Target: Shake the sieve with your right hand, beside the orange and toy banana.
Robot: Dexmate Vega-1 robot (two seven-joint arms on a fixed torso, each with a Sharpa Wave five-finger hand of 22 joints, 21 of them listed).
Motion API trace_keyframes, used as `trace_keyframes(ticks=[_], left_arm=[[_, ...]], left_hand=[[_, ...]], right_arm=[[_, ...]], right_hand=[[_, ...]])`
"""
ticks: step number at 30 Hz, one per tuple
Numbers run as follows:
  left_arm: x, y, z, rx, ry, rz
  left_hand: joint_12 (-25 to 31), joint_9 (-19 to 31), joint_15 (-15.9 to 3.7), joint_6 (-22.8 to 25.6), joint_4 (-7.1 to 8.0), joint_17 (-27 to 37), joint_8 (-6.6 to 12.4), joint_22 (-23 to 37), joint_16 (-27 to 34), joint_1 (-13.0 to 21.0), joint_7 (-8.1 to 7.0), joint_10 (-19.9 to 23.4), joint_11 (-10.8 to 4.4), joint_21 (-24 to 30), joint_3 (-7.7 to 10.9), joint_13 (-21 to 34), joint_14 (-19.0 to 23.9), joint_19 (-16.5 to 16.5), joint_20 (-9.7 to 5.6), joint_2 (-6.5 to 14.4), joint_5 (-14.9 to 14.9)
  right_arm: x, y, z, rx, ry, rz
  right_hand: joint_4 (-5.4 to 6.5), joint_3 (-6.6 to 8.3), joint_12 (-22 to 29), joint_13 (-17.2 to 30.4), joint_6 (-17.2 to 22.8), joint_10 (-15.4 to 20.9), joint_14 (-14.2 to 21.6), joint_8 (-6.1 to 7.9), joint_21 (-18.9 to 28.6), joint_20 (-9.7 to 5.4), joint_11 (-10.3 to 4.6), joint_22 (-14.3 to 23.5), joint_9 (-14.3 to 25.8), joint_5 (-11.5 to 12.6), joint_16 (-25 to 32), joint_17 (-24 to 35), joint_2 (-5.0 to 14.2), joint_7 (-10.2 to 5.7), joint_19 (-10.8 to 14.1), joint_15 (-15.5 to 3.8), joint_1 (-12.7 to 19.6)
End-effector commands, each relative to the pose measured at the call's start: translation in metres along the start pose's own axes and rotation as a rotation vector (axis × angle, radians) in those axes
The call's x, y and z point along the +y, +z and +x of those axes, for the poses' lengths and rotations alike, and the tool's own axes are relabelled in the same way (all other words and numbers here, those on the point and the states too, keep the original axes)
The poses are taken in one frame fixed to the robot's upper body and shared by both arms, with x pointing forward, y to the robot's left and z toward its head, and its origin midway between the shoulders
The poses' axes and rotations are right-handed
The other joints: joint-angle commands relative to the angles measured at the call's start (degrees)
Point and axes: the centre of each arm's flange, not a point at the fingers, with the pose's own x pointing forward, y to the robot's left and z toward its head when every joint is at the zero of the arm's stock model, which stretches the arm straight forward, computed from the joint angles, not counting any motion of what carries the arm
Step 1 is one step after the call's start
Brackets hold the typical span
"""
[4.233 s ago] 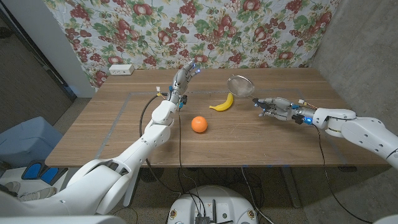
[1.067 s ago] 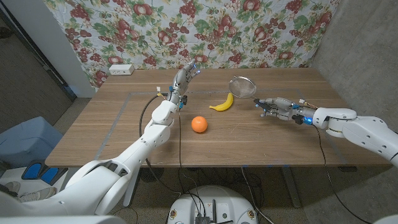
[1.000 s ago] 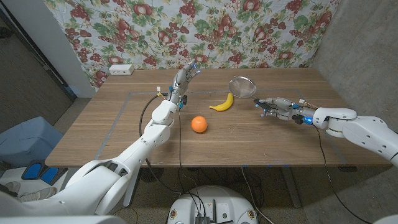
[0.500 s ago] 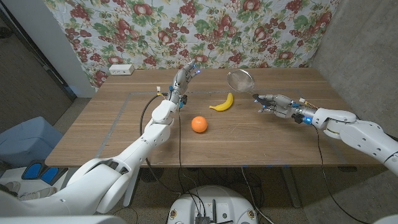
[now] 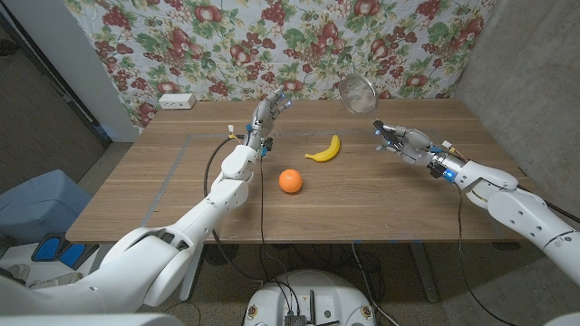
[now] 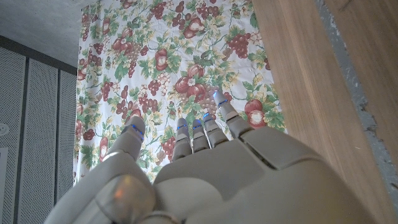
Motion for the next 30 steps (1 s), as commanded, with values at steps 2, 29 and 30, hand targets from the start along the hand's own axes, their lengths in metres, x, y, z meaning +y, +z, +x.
trace_keyframes(ticks=[2,29,30], left_arm=[[0.0014,0.0006,0.0011,-0.006,0.002,0.000],[0.0034,-0.0005,0.0037,0.004,0.000,-0.001],[0.0034,-0.0006,0.0038,0.004,0.000,0.000]], left_hand=[[0.37,0.00,0.29,0.03,0.04,0.14,0.40,0.13,0.32,-0.57,0.09,-0.04,0.31,-0.30,0.39,0.07,-0.04,0.53,0.11,0.36,0.05],[0.38,0.00,0.37,0.05,-0.03,0.12,0.41,0.14,0.30,-0.81,0.19,0.00,0.32,-0.52,0.73,0.07,-0.06,0.62,0.11,0.33,0.05],[0.37,0.00,0.36,0.05,-0.03,0.12,0.40,0.14,0.30,-0.82,0.22,-0.03,0.31,-0.52,0.74,0.07,-0.06,0.63,0.11,0.33,0.05]], right_arm=[[0.0010,-0.0007,-0.0030,-0.092,0.028,0.026],[0.0009,0.0031,0.0056,0.284,-0.156,-0.129],[0.0005,0.0030,0.0064,0.303,-0.156,-0.131]], right_hand=[[-1.39,1.78,-0.36,-0.17,0.61,1.28,-0.17,0.31,0.09,-4.75,-2.40,0.01,0.04,0.36,-0.20,0.01,0.01,0.03,-0.24,-5.38,-0.43],[-1.78,1.99,-0.40,-0.22,0.50,1.42,0.20,-0.15,0.11,-4.21,-2.02,-0.01,-0.09,0.42,-0.32,0.00,0.37,0.65,-0.01,-5.36,-0.15],[-1.79,1.99,-0.42,-0.26,0.53,1.45,0.21,-0.14,0.12,-4.20,-2.04,0.00,-0.09,0.41,-0.31,0.00,0.38,0.68,0.00,-5.37,-0.14]])
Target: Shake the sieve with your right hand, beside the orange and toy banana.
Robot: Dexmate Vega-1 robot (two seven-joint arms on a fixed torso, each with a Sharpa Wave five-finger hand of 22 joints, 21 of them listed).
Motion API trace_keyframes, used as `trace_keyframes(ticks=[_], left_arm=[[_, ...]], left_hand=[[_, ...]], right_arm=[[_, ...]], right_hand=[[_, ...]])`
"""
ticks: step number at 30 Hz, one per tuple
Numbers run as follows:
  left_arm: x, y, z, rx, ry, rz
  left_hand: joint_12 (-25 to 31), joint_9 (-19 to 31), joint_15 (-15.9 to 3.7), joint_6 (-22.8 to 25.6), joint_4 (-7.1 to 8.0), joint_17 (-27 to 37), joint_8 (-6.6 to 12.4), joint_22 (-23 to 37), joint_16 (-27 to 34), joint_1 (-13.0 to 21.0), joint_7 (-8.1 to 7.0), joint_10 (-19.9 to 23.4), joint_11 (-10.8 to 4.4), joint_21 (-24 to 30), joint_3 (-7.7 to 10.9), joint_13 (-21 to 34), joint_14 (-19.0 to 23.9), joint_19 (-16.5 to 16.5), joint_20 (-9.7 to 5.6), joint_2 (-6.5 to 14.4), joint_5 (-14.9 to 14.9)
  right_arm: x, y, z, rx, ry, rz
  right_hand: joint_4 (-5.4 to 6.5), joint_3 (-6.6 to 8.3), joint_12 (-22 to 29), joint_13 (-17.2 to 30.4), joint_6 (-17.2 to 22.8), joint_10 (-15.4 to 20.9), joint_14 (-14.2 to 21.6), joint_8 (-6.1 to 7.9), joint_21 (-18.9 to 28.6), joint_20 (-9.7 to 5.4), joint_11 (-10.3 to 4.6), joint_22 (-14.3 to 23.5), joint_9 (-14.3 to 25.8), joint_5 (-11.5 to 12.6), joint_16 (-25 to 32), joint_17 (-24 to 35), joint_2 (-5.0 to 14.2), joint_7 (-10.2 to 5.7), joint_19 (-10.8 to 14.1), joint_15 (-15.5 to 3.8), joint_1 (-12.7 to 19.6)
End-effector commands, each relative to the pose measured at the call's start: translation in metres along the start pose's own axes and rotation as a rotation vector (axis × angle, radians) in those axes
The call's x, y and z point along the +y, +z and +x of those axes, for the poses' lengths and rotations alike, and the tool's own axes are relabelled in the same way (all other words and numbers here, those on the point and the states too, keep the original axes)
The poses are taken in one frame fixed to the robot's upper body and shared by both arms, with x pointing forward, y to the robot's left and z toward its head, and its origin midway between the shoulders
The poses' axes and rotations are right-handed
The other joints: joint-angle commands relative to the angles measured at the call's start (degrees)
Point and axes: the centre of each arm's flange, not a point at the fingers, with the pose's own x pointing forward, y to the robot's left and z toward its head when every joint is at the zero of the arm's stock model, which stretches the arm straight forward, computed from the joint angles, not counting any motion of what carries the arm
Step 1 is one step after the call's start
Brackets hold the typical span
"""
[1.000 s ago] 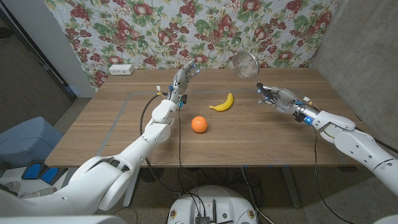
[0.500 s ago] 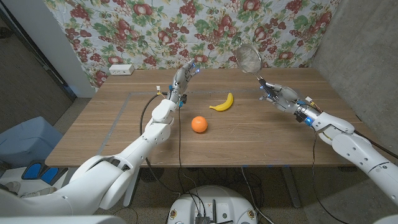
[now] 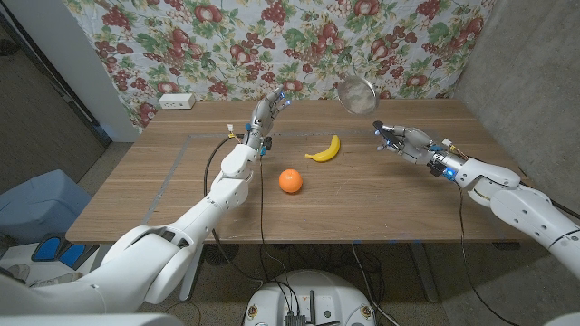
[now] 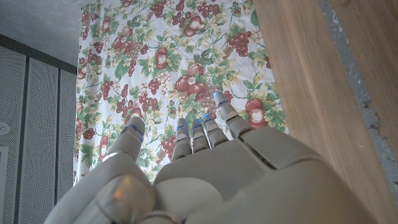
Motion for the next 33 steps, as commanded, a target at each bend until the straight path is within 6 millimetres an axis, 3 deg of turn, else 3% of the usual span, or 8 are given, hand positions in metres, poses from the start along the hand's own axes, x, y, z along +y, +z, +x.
trace_keyframes(ticks=[1,16,33], left_arm=[[0.0007,-0.0016,0.0018,0.007,-0.001,-0.002],[0.0009,-0.0026,0.0034,0.008,-0.001,-0.005],[0.0002,-0.0011,-0.0006,0.006,0.005,-0.003]], left_hand=[[0.36,0.00,0.38,0.06,0.01,0.12,0.41,0.14,0.31,-0.60,0.22,-0.04,0.32,-0.10,0.24,0.07,-0.05,0.63,0.11,0.56,0.05],[0.36,0.00,0.30,0.09,-0.03,0.12,0.41,0.15,0.30,-0.76,0.22,-0.04,0.35,-0.25,0.44,0.07,-0.06,0.64,0.08,0.52,0.04],[0.37,0.00,0.38,0.08,-0.07,0.11,0.40,0.16,0.27,-0.93,0.25,-0.01,0.37,-0.40,0.66,0.07,-0.12,0.70,0.07,0.49,0.04]], right_arm=[[0.0019,0.0056,0.0053,0.194,-0.062,-0.097],[0.0001,0.0055,0.0110,0.317,-0.058,-0.127],[0.0039,0.0080,0.0075,0.220,-0.047,-0.126]], right_hand=[[-1.01,1.22,-0.04,0.13,0.18,1.45,0.29,0.07,0.13,-4.19,-2.01,0.00,0.19,0.19,-0.31,0.00,0.64,0.59,0.02,-5.31,0.10],[-1.15,1.39,-0.27,-0.22,-0.04,1.37,0.37,-0.11,0.12,-3.94,-1.76,0.00,0.41,0.04,-0.34,-0.02,0.83,0.99,-0.08,-5.25,0.31],[-1.13,1.41,-0.08,0.03,-0.02,1.37,0.41,-0.33,0.17,-3.88,-1.59,0.02,0.49,-0.10,-0.34,-0.02,0.88,1.04,-0.07,-5.21,0.33]])
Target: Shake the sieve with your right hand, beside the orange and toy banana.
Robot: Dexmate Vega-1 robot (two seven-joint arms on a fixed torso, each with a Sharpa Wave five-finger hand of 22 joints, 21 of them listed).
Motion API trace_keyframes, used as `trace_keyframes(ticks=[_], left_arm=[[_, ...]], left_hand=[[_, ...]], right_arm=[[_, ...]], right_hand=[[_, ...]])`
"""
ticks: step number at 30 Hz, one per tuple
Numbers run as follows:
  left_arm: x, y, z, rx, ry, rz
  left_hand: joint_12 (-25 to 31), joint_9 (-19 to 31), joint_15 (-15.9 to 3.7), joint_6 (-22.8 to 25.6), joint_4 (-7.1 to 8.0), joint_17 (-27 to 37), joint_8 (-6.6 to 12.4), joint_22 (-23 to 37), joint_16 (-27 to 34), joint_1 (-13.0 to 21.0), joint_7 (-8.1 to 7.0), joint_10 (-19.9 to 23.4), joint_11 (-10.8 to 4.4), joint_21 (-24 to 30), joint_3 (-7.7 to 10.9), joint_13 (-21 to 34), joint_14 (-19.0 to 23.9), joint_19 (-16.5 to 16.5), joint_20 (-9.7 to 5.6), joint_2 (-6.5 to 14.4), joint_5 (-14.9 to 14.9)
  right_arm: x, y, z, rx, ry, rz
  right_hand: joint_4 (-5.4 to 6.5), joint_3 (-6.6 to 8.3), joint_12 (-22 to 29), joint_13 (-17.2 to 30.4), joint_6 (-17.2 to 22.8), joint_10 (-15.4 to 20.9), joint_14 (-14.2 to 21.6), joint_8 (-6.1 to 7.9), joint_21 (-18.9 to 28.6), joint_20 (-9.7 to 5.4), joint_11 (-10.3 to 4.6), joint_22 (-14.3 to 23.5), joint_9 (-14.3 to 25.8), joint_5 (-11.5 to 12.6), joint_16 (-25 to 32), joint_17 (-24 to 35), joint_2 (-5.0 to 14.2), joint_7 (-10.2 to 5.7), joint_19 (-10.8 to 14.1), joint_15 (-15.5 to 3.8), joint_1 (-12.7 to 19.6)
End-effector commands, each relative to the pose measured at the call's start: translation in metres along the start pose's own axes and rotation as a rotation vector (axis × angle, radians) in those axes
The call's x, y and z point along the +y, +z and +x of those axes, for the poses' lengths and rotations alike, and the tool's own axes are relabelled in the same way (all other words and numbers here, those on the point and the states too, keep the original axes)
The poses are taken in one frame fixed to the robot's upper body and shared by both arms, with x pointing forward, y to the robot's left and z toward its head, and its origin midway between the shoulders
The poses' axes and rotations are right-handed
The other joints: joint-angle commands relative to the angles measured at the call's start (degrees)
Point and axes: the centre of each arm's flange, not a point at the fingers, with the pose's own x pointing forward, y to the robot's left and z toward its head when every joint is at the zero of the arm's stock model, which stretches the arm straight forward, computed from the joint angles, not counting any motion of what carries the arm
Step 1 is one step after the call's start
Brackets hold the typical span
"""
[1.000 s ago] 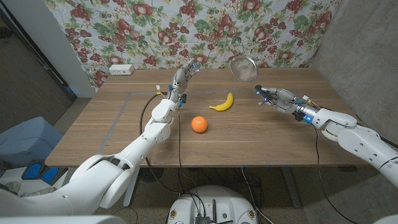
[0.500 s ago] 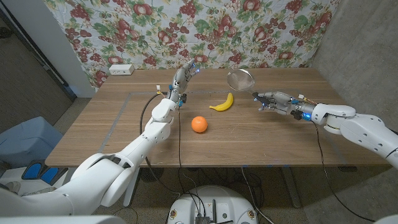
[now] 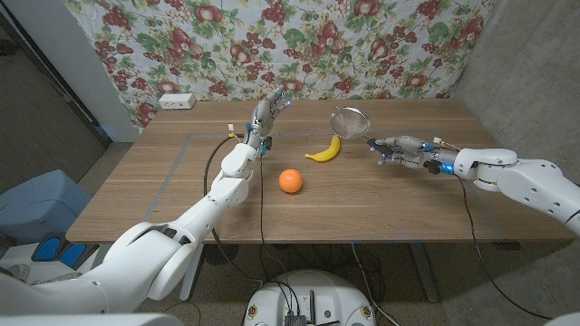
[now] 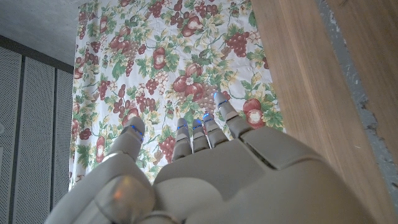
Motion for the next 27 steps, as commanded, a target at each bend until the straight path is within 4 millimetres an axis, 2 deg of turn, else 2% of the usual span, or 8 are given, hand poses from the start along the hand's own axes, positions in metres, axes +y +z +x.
trace_keyframes(ticks=[1,17,27], left_arm=[[-0.001,0.001,-0.004,-0.001,0.005,0.001],[-0.001,0.003,-0.006,-0.009,0.008,0.003],[0.000,0.003,-0.006,-0.011,0.004,0.003]], left_hand=[[0.37,0.00,0.15,0.10,0.10,0.11,0.41,0.16,0.27,-0.56,0.23,-0.03,0.35,-0.05,0.51,0.07,0.10,0.73,0.05,0.57,0.04],[0.36,0.00,0.06,0.12,0.06,0.11,0.41,0.17,0.30,-0.72,0.19,-0.04,0.32,-0.18,0.69,0.07,0.18,0.77,0.17,0.51,0.03],[0.37,0.00,0.05,0.11,0.03,0.10,0.40,0.17,0.29,-0.82,0.10,-0.02,0.33,-0.28,0.83,0.07,0.16,0.79,0.19,0.49,0.03]], right_arm=[[0.002,0.001,-0.004,-0.081,0.004,0.002],[0.006,-0.001,-0.014,-0.347,0.019,0.071],[0.010,0.000,-0.017,-0.462,0.028,0.082]], right_hand=[[-1.12,1.40,-0.13,0.18,0.25,1.36,0.37,-0.19,0.12,-3.89,-1.65,0.02,0.33,-0.03,-0.36,-0.02,0.84,0.33,-0.25,-5.22,0.28],[-0.95,1.18,-0.05,0.53,0.64,1.00,-0.15,-0.25,-0.03,-4.32,-1.58,0.00,0.36,0.00,-0.66,-0.05,0.52,-0.18,-0.58,-5.21,-0.06],[-0.88,1.06,-0.20,0.27,0.76,1.10,-0.18,-0.29,-0.15,-4.56,-2.06,-0.03,0.37,0.09,-0.77,-0.06,0.42,-0.60,-0.74,-5.27,-0.24]])
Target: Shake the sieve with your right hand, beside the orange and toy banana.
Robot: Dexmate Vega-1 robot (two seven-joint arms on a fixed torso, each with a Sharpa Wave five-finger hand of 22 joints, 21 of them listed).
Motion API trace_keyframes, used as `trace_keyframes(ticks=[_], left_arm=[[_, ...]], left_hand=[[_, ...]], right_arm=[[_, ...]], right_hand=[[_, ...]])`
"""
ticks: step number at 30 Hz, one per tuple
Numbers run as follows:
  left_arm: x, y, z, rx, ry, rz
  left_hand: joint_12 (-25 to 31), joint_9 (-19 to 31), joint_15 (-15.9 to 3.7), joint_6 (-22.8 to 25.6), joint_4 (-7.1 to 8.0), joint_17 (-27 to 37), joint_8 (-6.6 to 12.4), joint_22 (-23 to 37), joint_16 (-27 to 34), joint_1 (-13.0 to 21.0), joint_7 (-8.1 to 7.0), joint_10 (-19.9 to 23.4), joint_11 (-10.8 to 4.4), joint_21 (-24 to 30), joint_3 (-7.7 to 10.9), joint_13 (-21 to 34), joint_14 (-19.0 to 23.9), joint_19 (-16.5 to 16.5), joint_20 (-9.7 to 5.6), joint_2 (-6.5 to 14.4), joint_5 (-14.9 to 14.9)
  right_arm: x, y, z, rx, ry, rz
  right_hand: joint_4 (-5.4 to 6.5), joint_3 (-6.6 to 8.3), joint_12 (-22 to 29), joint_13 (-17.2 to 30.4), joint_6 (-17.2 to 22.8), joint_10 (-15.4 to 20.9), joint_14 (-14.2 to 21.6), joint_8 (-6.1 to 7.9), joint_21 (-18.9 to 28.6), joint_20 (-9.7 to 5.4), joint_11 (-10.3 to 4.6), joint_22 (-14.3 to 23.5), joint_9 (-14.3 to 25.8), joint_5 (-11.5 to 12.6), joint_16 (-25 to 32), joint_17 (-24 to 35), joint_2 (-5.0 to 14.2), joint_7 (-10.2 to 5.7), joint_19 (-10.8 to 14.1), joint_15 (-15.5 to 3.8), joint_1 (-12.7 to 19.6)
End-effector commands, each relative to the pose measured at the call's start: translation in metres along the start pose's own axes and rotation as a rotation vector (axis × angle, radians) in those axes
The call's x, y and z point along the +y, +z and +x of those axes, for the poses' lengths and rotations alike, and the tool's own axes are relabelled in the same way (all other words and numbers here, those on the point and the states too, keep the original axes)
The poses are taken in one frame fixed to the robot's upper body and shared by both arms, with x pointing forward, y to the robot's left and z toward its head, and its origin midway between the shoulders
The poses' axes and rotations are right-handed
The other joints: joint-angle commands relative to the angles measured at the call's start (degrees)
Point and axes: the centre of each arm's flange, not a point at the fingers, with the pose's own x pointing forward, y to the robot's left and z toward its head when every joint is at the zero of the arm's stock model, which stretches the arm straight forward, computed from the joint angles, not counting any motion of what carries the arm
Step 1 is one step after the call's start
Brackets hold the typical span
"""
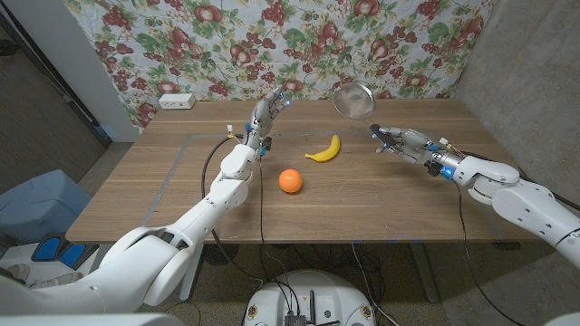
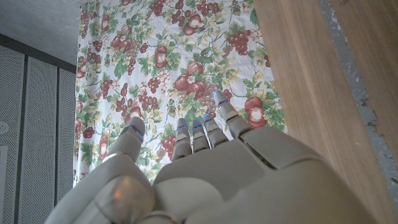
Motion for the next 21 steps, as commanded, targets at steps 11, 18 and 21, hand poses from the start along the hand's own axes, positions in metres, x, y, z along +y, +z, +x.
trace_keyframes(ticks=[11,18,21], left_arm=[[0.0017,0.0013,-0.0001,-0.012,-0.004,0.005],[0.0032,0.0018,-0.0008,-0.022,0.039,0.014],[0.0036,0.0010,-0.0009,-0.023,0.045,0.003]], left_hand=[[0.34,0.00,0.23,0.21,0.06,0.13,0.43,0.18,0.19,-0.71,0.11,-0.10,0.39,-0.30,0.58,0.07,-0.18,0.45,-2.08,0.54,0.03],[0.23,0.01,-0.09,0.83,0.62,0.23,0.54,-0.06,-0.08,-1.61,-0.56,-0.45,-0.02,-3.60,1.19,0.01,-2.55,-6.02,-2.24,1.06,0.08],[0.14,0.00,-0.21,1.14,1.93,0.38,0.50,-0.19,-0.44,-2.55,-0.79,-0.90,-0.16,-5.51,1.80,-0.05,-5.49,-9.26,-0.93,2.26,0.21]], right_arm=[[0.0031,0.0020,-0.0055,-0.151,0.002,0.019],[0.0027,0.0033,-0.0041,-0.145,-0.001,0.017],[0.0027,0.0039,-0.0035,-0.126,-0.009,0.007]], right_hand=[[-0.92,1.01,-0.20,0.04,0.63,1.30,-0.06,-0.16,-0.12,-4.79,-2.05,-0.03,0.05,0.55,-0.42,-0.06,0.38,-0.48,0.09,-5.31,-0.27],[-0.95,0.98,-0.17,-0.01,0.67,1.51,0.01,-0.21,-0.12,-4.76,-2.04,-0.03,0.02,0.57,-0.46,-0.06,0.38,-0.45,0.20,-5.29,-0.29],[-0.95,0.97,-0.21,-0.09,0.73,1.56,0.05,-0.24,-0.12,-4.74,-1.99,-0.04,-0.03,0.58,-0.47,-0.06,0.39,-0.47,0.23,-5.29,-0.31]])
